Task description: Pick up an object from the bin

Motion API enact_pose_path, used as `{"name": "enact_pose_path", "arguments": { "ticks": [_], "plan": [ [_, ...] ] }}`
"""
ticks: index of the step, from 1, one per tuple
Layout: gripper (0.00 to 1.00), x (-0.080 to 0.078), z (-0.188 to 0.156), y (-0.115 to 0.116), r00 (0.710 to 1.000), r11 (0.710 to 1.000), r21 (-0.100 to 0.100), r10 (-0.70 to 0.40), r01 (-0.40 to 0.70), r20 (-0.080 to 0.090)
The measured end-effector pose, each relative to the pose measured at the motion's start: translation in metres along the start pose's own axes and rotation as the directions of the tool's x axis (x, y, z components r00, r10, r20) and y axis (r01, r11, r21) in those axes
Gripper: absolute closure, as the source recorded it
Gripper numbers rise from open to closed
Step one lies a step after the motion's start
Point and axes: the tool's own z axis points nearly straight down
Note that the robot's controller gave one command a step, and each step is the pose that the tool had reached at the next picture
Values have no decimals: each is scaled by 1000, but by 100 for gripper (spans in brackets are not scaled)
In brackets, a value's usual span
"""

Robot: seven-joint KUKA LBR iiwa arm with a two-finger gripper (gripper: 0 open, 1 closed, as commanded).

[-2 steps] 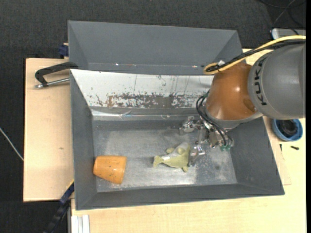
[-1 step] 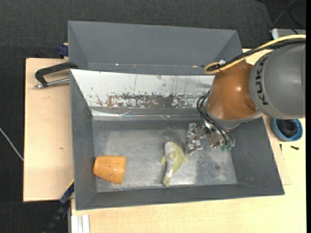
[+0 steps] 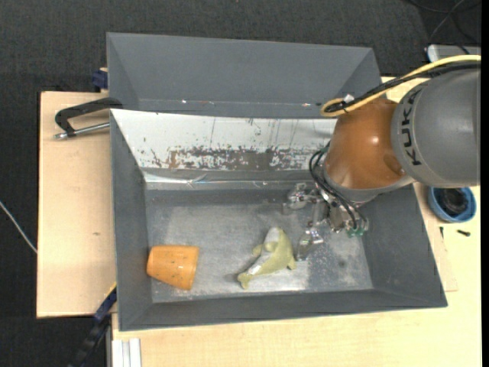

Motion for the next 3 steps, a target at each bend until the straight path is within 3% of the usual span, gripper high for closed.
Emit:
{"name": "enact_pose_path", "arguments": {
  "ticks": [1,2,3],
  "plan": [
    [0,42,-1,61,987,987,-4,-158,158,-5],
    [100,41,-2,59,988,988,-1,-156,156,-1],
    [100,34,-115,63,955,955,2,-297,297,8]
  ]
}}
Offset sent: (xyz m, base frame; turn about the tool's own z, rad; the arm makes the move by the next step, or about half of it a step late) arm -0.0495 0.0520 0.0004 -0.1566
